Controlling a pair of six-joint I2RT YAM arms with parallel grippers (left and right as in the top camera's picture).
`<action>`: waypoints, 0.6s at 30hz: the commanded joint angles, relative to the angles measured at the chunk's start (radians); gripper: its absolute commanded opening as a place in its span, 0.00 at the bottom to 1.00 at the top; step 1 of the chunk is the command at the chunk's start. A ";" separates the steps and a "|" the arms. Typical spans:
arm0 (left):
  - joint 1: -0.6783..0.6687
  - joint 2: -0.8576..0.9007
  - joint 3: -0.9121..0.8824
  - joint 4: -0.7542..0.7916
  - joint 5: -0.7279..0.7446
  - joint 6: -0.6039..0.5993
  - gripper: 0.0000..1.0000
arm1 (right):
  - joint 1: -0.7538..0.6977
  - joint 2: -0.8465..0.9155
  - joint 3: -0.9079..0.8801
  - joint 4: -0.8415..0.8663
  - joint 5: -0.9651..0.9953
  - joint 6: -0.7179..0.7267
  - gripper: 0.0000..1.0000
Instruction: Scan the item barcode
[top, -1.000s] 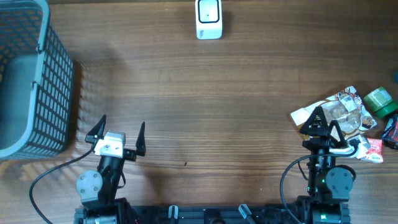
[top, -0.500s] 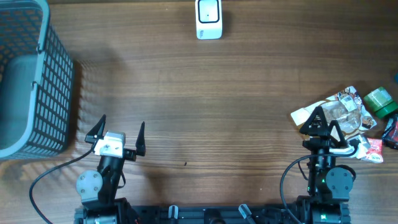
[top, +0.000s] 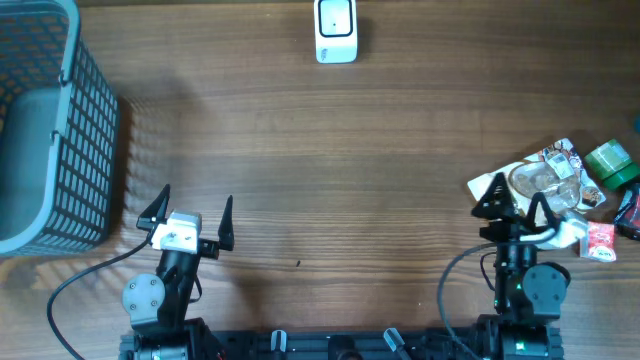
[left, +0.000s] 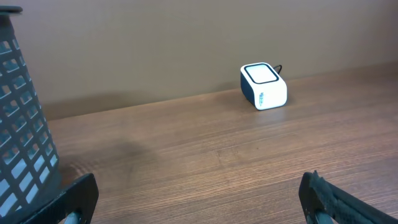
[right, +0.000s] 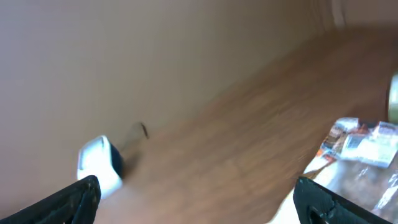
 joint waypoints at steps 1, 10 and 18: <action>-0.007 -0.005 -0.008 0.001 -0.006 -0.005 1.00 | 0.003 0.022 -0.001 -0.003 -0.079 -0.321 1.00; -0.007 -0.005 -0.008 0.001 -0.006 -0.005 1.00 | 0.003 0.024 -0.001 -0.004 -0.100 -0.311 1.00; -0.007 -0.005 -0.008 0.001 -0.006 -0.005 1.00 | 0.003 -0.060 -0.001 0.013 -0.099 -0.312 1.00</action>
